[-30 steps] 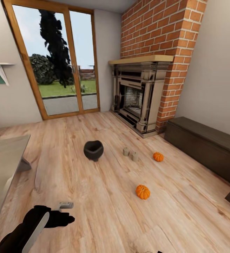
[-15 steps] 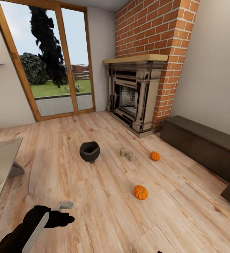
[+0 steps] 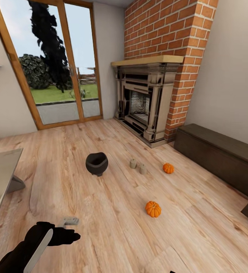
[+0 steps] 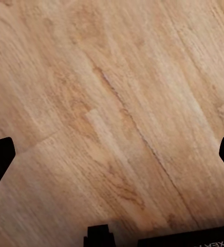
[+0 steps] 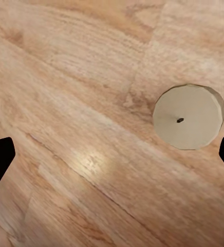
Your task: Place each of the two pumpkins and all three candles from the living room inside a cabinet in the living room (use any cabinet), then make sure every cabinet is closed, and position the cauldron so it is next to a table in the living room.
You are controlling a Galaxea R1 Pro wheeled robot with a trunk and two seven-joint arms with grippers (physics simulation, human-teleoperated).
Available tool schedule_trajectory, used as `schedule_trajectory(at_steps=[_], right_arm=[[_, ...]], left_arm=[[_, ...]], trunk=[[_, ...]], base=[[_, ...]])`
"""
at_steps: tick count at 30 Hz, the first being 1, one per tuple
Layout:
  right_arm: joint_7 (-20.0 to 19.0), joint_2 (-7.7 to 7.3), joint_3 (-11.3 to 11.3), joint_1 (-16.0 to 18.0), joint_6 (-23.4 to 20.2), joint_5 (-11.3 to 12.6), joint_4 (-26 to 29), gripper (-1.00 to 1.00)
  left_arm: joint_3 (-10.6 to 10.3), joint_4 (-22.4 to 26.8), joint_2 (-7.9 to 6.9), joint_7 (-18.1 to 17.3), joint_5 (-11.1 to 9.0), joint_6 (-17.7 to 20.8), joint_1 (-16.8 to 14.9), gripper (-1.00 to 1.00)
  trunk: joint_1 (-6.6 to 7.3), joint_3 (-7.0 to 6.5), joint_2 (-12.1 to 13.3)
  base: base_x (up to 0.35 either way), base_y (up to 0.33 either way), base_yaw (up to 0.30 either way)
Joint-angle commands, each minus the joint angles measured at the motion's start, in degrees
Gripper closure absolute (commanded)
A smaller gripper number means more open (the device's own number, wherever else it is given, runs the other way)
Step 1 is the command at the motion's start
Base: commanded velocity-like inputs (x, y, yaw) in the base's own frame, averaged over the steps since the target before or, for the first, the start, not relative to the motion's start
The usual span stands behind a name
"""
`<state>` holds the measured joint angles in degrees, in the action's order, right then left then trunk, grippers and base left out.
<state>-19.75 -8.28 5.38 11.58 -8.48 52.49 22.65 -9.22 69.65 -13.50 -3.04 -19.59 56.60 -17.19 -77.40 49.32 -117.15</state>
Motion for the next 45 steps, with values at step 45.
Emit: schedule_trajectory(at_steps=[45], right_arm=[[0.0, -0.07, 0.3, 0.0, 0.0, 0.6, 0.0, -1.00]], left_arm=[[-0.1, 0.0, -0.04, -0.3, 0.3, 0.2, 0.0, -1.00]], trunk=[[0.00, 0.84, 0.0]], base=[[0.025, 0.020, -0.046]])
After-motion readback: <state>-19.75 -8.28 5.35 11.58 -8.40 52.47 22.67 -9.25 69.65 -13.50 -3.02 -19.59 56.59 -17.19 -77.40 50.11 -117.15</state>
